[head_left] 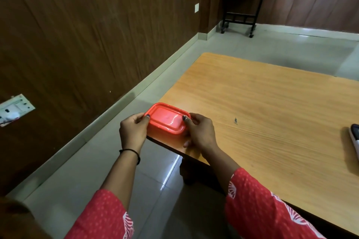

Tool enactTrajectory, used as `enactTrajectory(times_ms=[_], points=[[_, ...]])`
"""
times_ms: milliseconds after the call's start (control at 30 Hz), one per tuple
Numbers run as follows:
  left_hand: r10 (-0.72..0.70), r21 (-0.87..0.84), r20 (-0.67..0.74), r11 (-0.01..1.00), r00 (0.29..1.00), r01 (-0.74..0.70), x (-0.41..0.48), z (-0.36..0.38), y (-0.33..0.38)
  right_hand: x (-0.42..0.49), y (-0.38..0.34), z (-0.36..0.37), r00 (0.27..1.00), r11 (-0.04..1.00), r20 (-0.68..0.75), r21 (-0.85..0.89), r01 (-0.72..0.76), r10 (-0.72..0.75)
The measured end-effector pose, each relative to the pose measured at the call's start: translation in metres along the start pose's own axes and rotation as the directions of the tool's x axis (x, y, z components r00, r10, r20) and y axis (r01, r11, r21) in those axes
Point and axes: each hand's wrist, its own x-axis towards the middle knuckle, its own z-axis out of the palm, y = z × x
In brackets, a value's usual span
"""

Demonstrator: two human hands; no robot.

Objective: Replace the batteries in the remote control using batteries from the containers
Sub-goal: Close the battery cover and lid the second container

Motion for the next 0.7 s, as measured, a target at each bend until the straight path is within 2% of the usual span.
enactTrajectory(times_ms=[300, 367, 467, 600, 700], points=[[-0.028, 0.082, 0.008, 0.996, 1.0, 0.027, -0.003, -0.003, 0.007, -0.001, 0.0, -0.002, 0.998, 0.999, -0.039, 0.027, -0.046, 0.047], [0.026, 0.165, -0.012, 0.986, 1.0, -0.024, -0.013, -0.003, 0.013, -0.003, -0.003, -0.011, 0.998, 0.999, -0.054, 0.028, -0.041, 0.042], [0.216, 0.216, -0.021, 0.954, 0.976, -0.206, -0.038, -0.002, 0.028, -0.016, -0.01, -0.034, 0.996, 0.999, -0.091, 0.04, -0.008, 0.011], [0.337, 0.127, 0.103, 0.929, 0.936, -0.348, -0.094, 0.009, 0.061, -0.06, -0.024, -0.082, 0.993, 0.996, -0.12, 0.083, 0.029, -0.018], [0.357, -0.072, 0.278, 0.933, 0.892, -0.351, -0.147, 0.023, 0.087, -0.112, -0.031, -0.135, 0.989, 0.996, -0.144, 0.08, 0.05, -0.038]])
